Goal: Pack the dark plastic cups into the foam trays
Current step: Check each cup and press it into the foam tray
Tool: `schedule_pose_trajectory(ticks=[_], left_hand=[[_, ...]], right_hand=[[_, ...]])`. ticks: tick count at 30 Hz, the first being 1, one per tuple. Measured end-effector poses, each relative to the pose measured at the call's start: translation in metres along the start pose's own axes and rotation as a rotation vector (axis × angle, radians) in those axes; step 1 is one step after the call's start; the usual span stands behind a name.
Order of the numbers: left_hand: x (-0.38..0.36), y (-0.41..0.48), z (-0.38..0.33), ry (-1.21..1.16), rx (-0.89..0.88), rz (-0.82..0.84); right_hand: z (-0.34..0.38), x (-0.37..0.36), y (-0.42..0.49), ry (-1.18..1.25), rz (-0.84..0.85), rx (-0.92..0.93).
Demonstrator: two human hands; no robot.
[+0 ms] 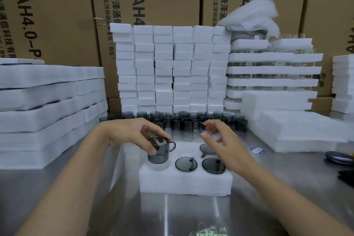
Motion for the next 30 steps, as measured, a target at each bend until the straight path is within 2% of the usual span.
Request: schedule_pose_trajectory(ticks=[9,15,30], left_hand=[[-0.008,-0.007,-0.011,0.071,0.023,0.091],[-0.010,-0.007,-0.013,0.094,0.060,-0.006],[-0.013,-0.002,-0.014,0.167,0.128,0.004]], right_hand=[[-0.001,0.000,0.000,0.009,0.008,-0.008],[-0.001,0.000,0.000,0.012,0.005,-0.004],[-0.002,-0.001,0.000,0.031,0.005,-0.006]])
Point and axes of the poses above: each hand's wrist, its own y-axis towards the middle knuckle, its own x-axis out of the back of the hand, z = x × y, the point moved 2 cm from there along y, towards the middle knuckle, and after that the axes turned 9 degrees about x, right-handed, at the moved point
